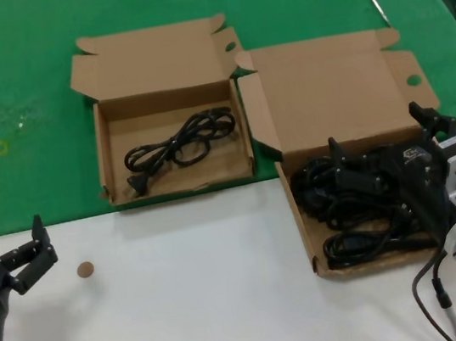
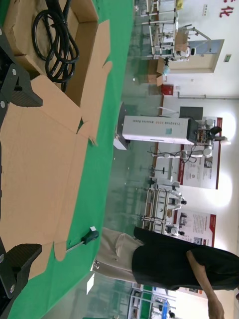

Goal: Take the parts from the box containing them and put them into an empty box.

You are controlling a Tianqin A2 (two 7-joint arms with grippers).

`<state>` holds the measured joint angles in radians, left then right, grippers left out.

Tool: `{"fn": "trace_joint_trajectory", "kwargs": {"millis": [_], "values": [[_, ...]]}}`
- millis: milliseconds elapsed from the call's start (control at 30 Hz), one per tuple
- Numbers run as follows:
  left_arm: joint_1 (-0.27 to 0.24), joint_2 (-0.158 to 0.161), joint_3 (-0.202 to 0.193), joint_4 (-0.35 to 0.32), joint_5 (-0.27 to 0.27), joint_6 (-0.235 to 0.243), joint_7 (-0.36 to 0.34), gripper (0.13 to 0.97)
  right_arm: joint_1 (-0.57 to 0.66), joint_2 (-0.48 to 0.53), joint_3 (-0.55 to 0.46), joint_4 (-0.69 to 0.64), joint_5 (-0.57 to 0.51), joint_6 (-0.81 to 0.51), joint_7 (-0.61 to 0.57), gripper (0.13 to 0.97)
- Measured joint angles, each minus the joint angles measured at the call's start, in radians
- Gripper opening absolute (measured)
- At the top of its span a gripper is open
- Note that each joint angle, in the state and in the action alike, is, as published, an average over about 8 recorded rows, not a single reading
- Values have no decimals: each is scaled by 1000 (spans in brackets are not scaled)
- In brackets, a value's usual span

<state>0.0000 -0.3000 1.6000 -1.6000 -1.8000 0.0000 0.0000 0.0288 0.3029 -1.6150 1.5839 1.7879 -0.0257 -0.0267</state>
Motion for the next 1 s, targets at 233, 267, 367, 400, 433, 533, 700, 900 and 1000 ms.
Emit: {"fn": "trace_joint_trajectory", "kwargs": {"millis": [233, 267, 367, 400, 433, 533, 700, 900, 1000], "values": [[0, 0, 0, 0, 0, 0, 0, 966, 0, 0, 0, 0, 0, 0, 0, 966], [0, 0, 0, 0, 0, 0, 0, 966, 0, 0, 0, 0, 0, 0, 0, 966], [0, 0, 0, 0, 0, 0, 0, 966, 0, 0, 0, 0, 0, 0, 0, 966], [0, 0, 0, 0, 0, 0, 0, 966, 0, 0, 0, 0, 0, 0, 0, 966], [0, 0, 0, 0, 0, 0, 0, 966, 0, 0, 0, 0, 0, 0, 0, 966], [0, 0, 0, 0, 0, 0, 0, 966, 0, 0, 0, 0, 0, 0, 0, 966], [0, 0, 0, 0, 0, 0, 0, 966, 0, 0, 0, 0, 0, 0, 0, 966], [0, 0, 0, 0, 0, 0, 0, 966, 0, 0, 0, 0, 0, 0, 0, 966], [0, 0, 0, 0, 0, 0, 0, 966, 0, 0, 0, 0, 0, 0, 0, 966]]}}
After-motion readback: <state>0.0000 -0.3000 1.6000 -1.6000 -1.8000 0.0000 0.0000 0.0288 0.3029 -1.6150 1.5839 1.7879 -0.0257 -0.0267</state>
